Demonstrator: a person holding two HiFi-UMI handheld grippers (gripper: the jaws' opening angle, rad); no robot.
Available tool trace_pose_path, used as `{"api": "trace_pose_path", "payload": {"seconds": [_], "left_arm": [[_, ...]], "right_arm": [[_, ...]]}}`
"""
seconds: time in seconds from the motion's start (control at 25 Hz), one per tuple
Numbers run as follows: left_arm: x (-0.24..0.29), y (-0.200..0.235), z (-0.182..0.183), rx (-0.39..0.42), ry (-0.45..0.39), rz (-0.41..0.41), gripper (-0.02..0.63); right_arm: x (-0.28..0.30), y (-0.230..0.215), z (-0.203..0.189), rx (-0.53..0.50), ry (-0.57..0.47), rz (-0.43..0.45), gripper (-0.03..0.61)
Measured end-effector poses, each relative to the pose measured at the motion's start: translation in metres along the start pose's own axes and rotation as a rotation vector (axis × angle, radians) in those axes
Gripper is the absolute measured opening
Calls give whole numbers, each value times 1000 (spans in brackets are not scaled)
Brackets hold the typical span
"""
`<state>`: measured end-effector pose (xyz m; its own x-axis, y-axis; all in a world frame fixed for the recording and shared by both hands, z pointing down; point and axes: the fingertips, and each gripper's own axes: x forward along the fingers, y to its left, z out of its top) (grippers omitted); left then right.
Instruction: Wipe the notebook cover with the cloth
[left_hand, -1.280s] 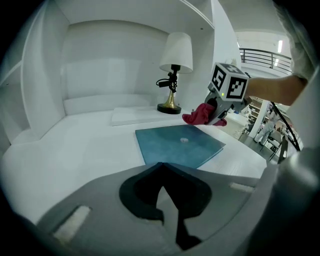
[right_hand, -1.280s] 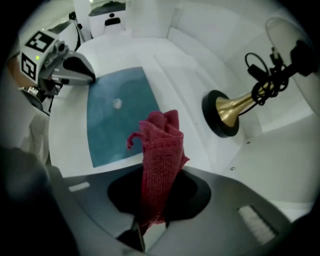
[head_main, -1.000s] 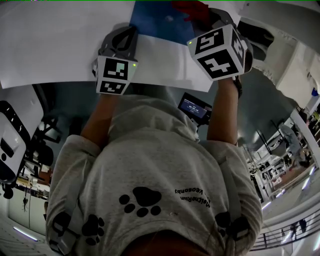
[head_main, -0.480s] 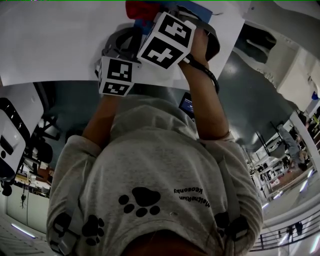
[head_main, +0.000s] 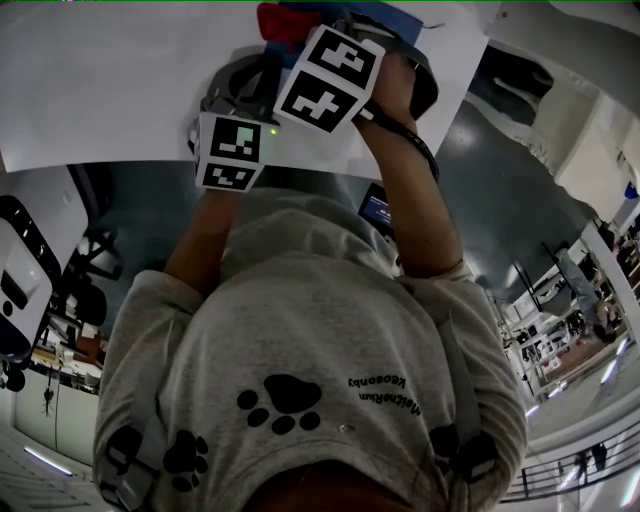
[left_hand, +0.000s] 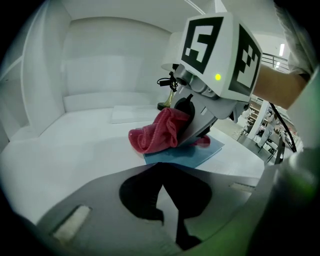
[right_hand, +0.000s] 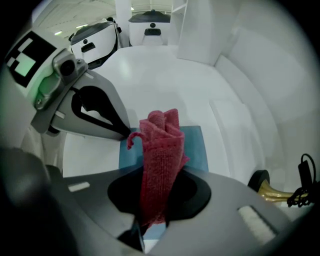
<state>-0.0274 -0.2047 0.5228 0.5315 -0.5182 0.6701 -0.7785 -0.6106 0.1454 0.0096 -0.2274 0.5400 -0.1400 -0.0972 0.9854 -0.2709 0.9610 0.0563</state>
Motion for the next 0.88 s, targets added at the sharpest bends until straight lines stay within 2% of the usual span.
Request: {"api": "trace_pose_path", "payload": {"seconds": [0.44,0.88], "left_arm": [[0,2,0,11,-7,17,0],[-3,2,-3,9,-7,15,0]], "right_arm": [[-10,0,-79,85,75,-6,78],[-18,5,-139,184,143,-10,78]]}}
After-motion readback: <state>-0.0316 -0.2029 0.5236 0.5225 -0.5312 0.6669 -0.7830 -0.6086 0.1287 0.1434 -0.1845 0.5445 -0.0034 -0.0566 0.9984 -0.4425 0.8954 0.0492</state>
